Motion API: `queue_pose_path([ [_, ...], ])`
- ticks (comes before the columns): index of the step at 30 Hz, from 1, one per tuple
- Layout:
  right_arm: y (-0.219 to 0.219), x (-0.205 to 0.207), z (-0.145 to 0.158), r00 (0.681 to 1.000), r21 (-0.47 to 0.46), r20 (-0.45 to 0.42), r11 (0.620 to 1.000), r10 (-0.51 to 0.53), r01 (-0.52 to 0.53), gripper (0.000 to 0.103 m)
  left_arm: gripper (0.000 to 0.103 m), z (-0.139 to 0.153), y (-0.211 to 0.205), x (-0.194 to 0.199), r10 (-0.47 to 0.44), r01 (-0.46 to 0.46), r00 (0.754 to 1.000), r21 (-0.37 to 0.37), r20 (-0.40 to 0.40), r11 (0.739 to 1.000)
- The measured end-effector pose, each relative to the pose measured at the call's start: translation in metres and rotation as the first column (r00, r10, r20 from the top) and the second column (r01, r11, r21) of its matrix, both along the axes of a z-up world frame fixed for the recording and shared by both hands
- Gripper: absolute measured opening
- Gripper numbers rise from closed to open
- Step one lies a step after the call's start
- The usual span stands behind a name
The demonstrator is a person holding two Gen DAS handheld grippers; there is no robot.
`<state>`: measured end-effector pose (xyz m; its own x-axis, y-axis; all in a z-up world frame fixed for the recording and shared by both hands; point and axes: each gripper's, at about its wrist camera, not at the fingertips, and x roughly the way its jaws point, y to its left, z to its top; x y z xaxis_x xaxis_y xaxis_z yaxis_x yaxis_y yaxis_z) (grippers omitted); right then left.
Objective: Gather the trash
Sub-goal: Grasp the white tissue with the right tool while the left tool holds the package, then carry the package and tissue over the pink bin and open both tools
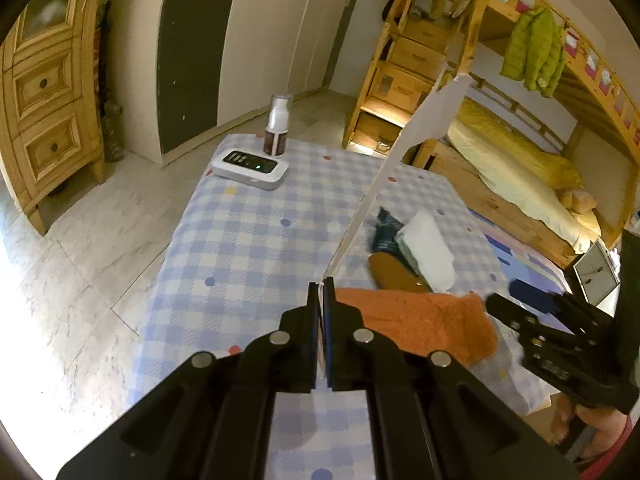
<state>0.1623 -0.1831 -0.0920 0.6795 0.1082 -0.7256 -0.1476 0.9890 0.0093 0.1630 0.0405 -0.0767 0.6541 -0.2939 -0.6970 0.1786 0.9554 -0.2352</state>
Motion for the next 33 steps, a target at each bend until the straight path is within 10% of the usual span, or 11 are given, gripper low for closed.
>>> queue_pose_path([
  [21, 0.037, 0.084, -0.042, 0.997, -0.192, -0.079, 0.981, -0.008, -0.007, 0.067, 0.000, -0.015, 0.006, 0.016, 0.022, -0.022, 0.999, -0.013, -0.036, 1.000],
  [28, 0.028, 0.070, -0.032, 0.999, -0.195, -0.032, 0.980, -0.042, 0.035, 0.022, 0.000, -0.012, 0.005, 0.012, 0.023, -0.023, 0.999, -0.004, -0.028, 1.000],
  [33, -0.011, 0.037, 0.000, 0.994, -0.036, 0.051, 0.995, -0.091, 0.093, 0.003, 0.000, 0.005, 0.001, 0.001, 0.003, -0.003, 1.000, -0.014, 0.002, 1.000],
])
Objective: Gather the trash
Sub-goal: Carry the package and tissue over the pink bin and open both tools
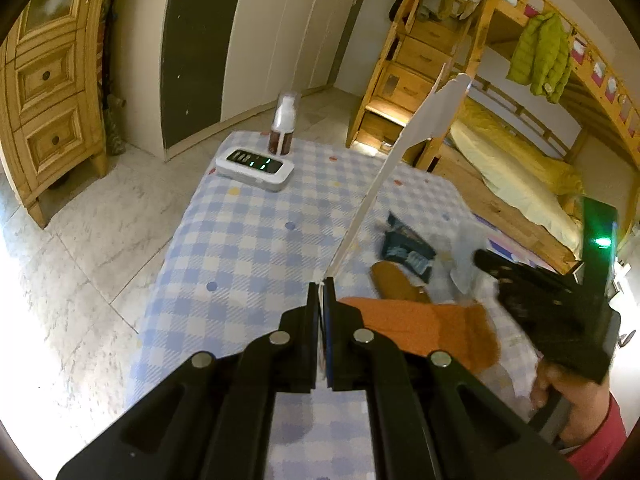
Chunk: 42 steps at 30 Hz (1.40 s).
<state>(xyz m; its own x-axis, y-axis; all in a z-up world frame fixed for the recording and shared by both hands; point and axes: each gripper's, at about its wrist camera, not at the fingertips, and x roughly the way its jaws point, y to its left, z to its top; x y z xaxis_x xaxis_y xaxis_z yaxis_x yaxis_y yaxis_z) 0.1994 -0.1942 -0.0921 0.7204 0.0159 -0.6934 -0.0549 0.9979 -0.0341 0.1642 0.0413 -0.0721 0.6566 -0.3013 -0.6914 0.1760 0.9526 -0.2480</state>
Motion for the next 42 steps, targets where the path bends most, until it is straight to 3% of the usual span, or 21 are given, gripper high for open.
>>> queue_pose_path([
  [2, -0.027, -0.018, 0.015, 1.000, 0.122, 0.012, 0.992, -0.016, 0.014, 0.002, 0.000, 0.007, -0.006, -0.005, -0.015, 0.016, 1.000, -0.009, 0.012, 1.000],
  [7, -0.069, -0.068, 0.037, 0.997, 0.248, 0.046, 0.968, -0.059, 0.045, 0.002, 0.000, 0.017, -0.042, -0.023, -0.114, 0.115, 0.993, -0.039, 0.019, 0.993],
  [13, -0.096, -0.118, 0.039, 0.991, 0.296, 0.047, 0.949, -0.127, 0.108, 0.002, 0.000, 0.017, -0.105, -0.051, -0.260, 0.260, 0.966, -0.024, 0.011, 0.965],
  [21, -0.141, -0.173, 0.032, 0.967, 0.294, 0.049, 0.929, -0.248, 0.224, 0.003, 0.000, 0.005, -0.196, -0.077, -0.437, 0.437, 0.899, 0.007, -0.028, 0.899],
  [27, -0.193, -0.205, 0.016, 0.930, 0.310, 0.022, 0.886, -0.368, 0.343, 0.003, 0.000, -0.009, -0.260, -0.082, -0.521, 0.523, 0.851, 0.025, -0.068, 0.852],
  [33, -0.236, -0.215, -0.006, 0.894, 0.324, -0.023, 0.842, -0.448, 0.430, 0.003, 0.000, -0.026, -0.322, -0.077, -0.581, 0.587, 0.807, 0.031, -0.108, 0.809],
  [42, -0.286, -0.195, -0.042, 0.868, 0.373, -0.080, 0.792, -0.491, 0.483, 0.006, 0.001, -0.047, -0.390, -0.058, -0.611, 0.624, 0.777, 0.057, -0.150, 0.779],
])
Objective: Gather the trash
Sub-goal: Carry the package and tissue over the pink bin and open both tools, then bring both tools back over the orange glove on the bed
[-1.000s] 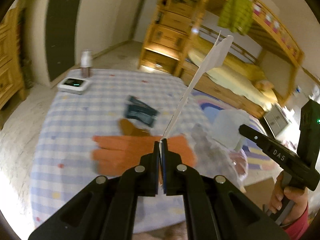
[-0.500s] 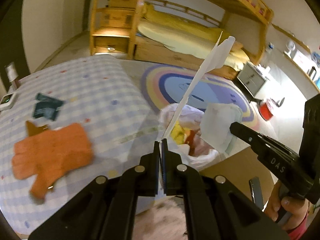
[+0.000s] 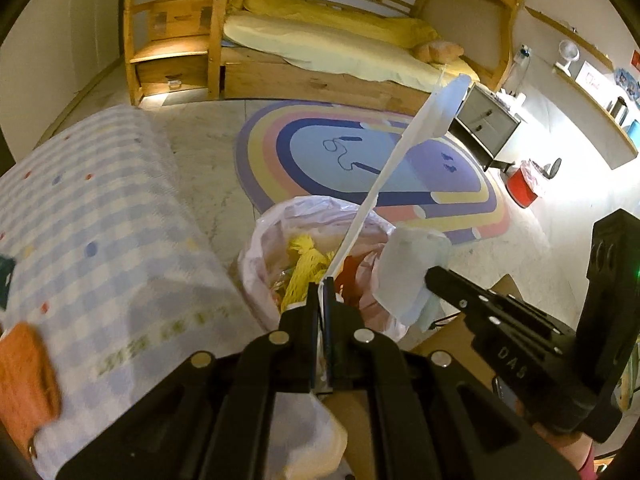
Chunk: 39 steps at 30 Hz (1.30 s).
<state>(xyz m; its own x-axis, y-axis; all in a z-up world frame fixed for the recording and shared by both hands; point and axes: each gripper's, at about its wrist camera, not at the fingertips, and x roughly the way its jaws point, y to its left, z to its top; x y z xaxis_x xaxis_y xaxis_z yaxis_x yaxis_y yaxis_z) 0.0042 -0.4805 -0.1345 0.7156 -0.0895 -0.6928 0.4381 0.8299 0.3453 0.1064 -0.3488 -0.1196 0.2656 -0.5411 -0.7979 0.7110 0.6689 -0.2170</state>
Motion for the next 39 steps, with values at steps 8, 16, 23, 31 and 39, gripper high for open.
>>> queue_pose_path([
  [8, -0.024, 0.018, -0.027, 0.998, 0.029, -0.046, 0.999, -0.035, 0.036, 0.027, 0.039, 0.001, -0.007, 0.011, 0.030, -0.030, 0.999, -0.003, 0.017, 1.000],
  [16, -0.006, -0.013, -0.001, 0.999, -0.013, -0.011, 0.999, -0.040, 0.040, 0.027, 0.046, 0.022, 0.043, 0.007, 0.095, -0.094, 0.994, -0.025, 0.060, 0.995],
  [23, 0.027, -0.030, 0.039, 0.999, -0.053, 0.047, 0.999, 0.010, -0.007, 0.028, 0.050, 0.046, 0.083, -0.007, 0.123, -0.119, 0.988, -0.053, 0.094, 0.992],
  [31, 0.094, -0.017, 0.067, 0.986, -0.118, 0.057, 0.982, 0.156, -0.149, 0.036, 0.063, 0.068, 0.146, -0.032, 0.183, -0.175, 0.957, -0.054, 0.225, 0.983],
  [39, 0.172, 0.009, 0.079, 0.937, -0.217, 0.033, 0.918, 0.347, -0.333, 0.037, 0.066, 0.068, 0.233, -0.035, 0.319, -0.318, 0.907, -0.049, 0.274, 0.947],
])
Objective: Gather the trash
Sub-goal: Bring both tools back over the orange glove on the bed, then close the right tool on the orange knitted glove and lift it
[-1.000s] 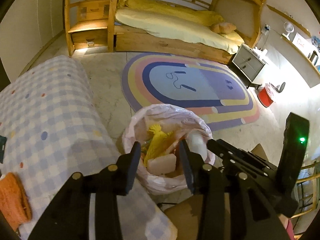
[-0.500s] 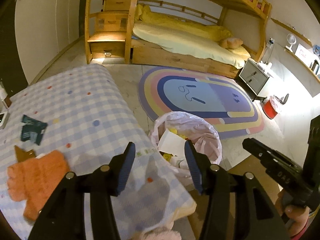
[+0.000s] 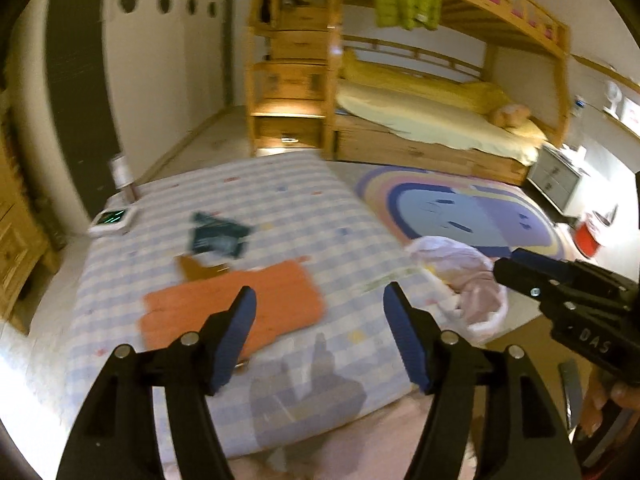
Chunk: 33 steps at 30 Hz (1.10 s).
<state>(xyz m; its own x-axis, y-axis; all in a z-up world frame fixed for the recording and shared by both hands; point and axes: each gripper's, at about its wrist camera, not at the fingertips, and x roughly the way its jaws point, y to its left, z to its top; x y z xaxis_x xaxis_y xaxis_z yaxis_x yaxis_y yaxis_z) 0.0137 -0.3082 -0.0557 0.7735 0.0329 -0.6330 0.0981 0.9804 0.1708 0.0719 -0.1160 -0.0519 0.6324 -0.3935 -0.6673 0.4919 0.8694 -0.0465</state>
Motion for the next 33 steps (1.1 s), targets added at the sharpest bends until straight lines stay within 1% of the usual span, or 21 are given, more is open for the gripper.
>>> queue_pose_path([
  [3, 0.028, 0.014, 0.001, 0.997, -0.016, -0.015, 0.997, 0.074, -0.075, 0.039, 0.066, -0.004, 0.037, 0.008, 0.083, -0.083, 0.997, 0.003, -0.008, 0.997],
  [6, 0.051, 0.024, 0.001, 0.992, -0.035, -0.025, 0.991, 0.127, -0.127, 0.043, 0.067, -0.010, 0.075, 0.015, 0.173, -0.172, 0.985, 0.013, -0.020, 0.985],
  [10, 0.077, 0.041, -0.004, 0.981, -0.043, -0.046, 0.981, 0.189, -0.191, 0.047, 0.067, -0.020, 0.113, 0.022, 0.258, -0.258, 0.965, 0.022, -0.045, 0.966],
  [15, 0.108, 0.060, -0.013, 0.966, -0.063, -0.078, 0.965, 0.248, -0.253, 0.048, 0.067, -0.032, 0.147, 0.030, 0.330, -0.328, 0.941, 0.033, -0.077, 0.944],
  [21, 0.137, 0.089, -0.032, 0.939, -0.059, -0.142, 0.944, 0.314, -0.325, 0.048, 0.067, -0.039, 0.158, 0.036, 0.353, -0.350, 0.930, 0.044, -0.100, 0.936],
  [25, 0.148, 0.106, -0.046, 0.924, -0.062, -0.188, 0.935, 0.333, -0.349, 0.048, 0.068, -0.044, 0.160, 0.039, 0.358, -0.355, 0.927, 0.045, -0.114, 0.934],
  [29, 0.155, 0.125, -0.058, 0.917, -0.058, -0.232, 0.936, 0.325, -0.346, 0.048, 0.067, -0.049, 0.162, 0.043, 0.365, -0.361, 0.922, 0.052, -0.127, 0.931],
  [31, 0.158, 0.130, -0.063, 0.912, -0.052, -0.249, 0.935, 0.327, -0.350, 0.055, 0.068, -0.051, 0.164, 0.043, 0.367, -0.363, 0.921, 0.053, -0.131, 0.930],
  [33, 0.160, 0.134, -0.065, 0.905, -0.050, -0.260, 0.931, 0.337, -0.361, 0.056, 0.067, -0.052, 0.166, 0.045, 0.371, -0.367, 0.919, 0.052, -0.134, 0.929],
])
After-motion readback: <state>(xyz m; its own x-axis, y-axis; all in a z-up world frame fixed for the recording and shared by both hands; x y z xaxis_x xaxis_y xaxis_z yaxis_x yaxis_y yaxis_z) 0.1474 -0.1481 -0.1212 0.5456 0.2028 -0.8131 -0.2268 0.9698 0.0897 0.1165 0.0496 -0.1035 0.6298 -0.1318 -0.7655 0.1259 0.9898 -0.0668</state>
